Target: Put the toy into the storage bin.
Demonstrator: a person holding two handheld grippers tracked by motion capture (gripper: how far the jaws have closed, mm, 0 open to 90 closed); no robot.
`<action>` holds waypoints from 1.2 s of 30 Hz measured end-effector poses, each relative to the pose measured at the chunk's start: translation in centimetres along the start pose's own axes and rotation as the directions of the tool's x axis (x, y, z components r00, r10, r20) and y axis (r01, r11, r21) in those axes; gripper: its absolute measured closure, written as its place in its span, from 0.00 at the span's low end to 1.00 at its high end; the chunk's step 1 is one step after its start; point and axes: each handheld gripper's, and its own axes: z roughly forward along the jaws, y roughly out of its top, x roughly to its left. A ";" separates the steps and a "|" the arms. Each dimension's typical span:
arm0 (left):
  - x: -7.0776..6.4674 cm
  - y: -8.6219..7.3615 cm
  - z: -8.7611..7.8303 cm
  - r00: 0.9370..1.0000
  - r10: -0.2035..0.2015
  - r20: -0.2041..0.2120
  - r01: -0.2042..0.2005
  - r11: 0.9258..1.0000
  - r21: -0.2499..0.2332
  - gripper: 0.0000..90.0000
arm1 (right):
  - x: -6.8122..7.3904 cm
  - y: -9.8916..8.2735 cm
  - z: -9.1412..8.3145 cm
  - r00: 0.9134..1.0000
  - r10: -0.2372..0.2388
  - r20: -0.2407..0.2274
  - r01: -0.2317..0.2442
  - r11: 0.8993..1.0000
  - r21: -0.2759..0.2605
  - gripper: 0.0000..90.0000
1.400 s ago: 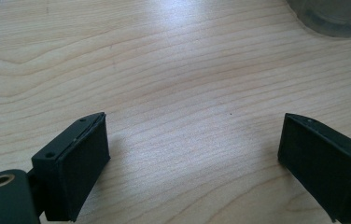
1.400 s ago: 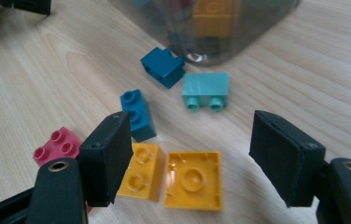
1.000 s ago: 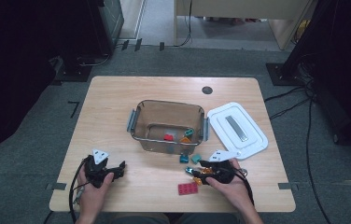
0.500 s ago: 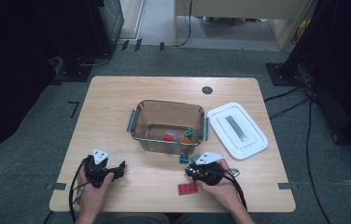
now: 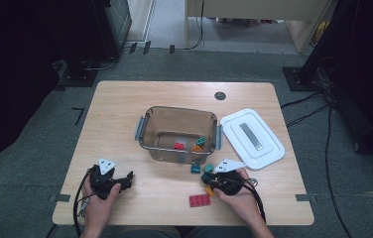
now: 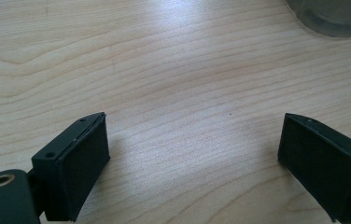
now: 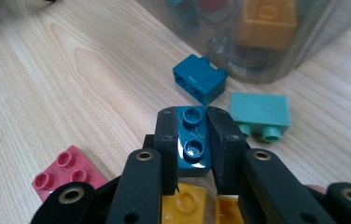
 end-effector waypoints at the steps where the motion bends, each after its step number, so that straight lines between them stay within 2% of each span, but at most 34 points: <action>1: 0.0 0.0 0.0 1.000 0.000 0.000 0.000 1.000 0.000 0.09 | -0.1 0.0 -0.1 1.000 0.001 -0.001 -0.001 1.000 -0.003 0.85; 14: 0.0 0.0 0.0 1.000 0.000 0.000 0.000 1.000 0.000 0.09 | -2.2 -0.1 -2.6 0.998 0.050 0.037 -0.049 0.998 -0.039 0.85; 24: 0.0 0.0 0.0 1.000 0.000 0.000 0.000 1.000 0.000 0.09 | -4.2 0.2 -4.7 0.993 0.093 0.073 -0.088 0.994 -0.069 0.85; 36: 0.0 0.0 0.0 1.000 0.000 0.000 0.000 1.000 0.000 0.09 | -6.0 1.4 -6.8 0.989 0.101 0.107 -0.091 0.992 -0.089 0.85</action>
